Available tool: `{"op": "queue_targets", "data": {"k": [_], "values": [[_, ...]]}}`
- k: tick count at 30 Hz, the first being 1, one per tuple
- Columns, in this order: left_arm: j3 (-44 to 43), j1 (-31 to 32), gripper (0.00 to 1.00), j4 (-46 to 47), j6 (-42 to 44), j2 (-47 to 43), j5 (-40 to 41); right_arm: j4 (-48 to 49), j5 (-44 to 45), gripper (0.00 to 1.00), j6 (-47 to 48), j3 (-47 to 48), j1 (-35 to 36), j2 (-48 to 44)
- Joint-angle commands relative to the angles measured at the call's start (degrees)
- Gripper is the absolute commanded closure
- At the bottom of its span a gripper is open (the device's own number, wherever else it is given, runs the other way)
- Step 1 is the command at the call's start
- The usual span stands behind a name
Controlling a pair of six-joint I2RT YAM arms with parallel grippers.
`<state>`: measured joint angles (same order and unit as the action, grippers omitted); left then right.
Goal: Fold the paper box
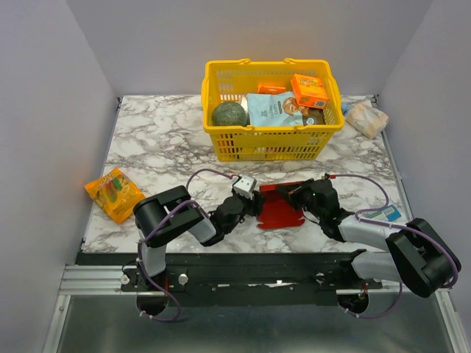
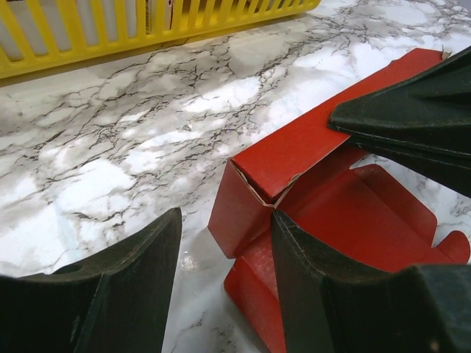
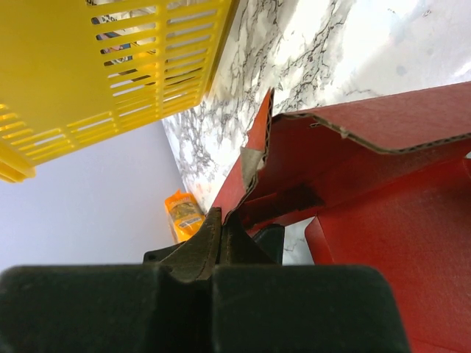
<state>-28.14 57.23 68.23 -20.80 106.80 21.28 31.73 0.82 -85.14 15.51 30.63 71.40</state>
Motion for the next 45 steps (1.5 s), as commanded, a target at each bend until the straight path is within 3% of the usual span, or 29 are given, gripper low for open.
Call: {"op": "queue_targets", "data": {"k": [1, 5, 14, 21, 27, 35, 38, 42, 45], "values": [[-2.7, -0.7, 0.40, 0.6, 0.8, 0.7, 5.7, -6.9, 0.1, 1.00, 3.5, -2.3, 0.3, 1.7], [-3.5, -0.8, 0.42, -1.4, 0.1, 0.7, 9.3, -6.6, -0.2, 1.00, 3.5, -2.5, 0.3, 1.7], [-3.7, -0.7, 0.58, -4.1, -2.5, 0.9, 17.1, -6.1, -0.4, 1.00, 3.3, -2.7, 0.3, 2.0], [-4.9, -0.3, 0.76, -8.5, -3.3, 1.2, 23.0, -6.1, -0.6, 1.00, 3.0, -2.9, 0.3, 2.1], [-5.9, 0.9, 0.81, -14.2, -1.3, 0.8, 29.5, -8.2, 0.2, 1.00, 2.8, -2.4, 0.3, 1.0], [-7.4, 2.4, 0.99, -20.8, 0.9, 1.7, 38.0, -11.1, 1.9, 0.99, 2.4, -2.2, 0.3, -2.0], [-7.8, 3.1, 1.00, -21.6, 3.1, 1.8, 41.4, -12.1, 2.4, 0.99, 2.2, -2.3, 0.3, -3.0], [-7.3, 3.1, 1.00, -20.0, 6.1, 1.8, 39.6, -14.6, 3.0, 0.99, 3.8, -1.6, 0.2, -5.6], [-5.5, 3.1, 1.00, -17.4, 9.3, 0.1, 31.8, -18.3, 3.0, 0.99, 8.3, 0.4, 0.3, -7.9]]}}
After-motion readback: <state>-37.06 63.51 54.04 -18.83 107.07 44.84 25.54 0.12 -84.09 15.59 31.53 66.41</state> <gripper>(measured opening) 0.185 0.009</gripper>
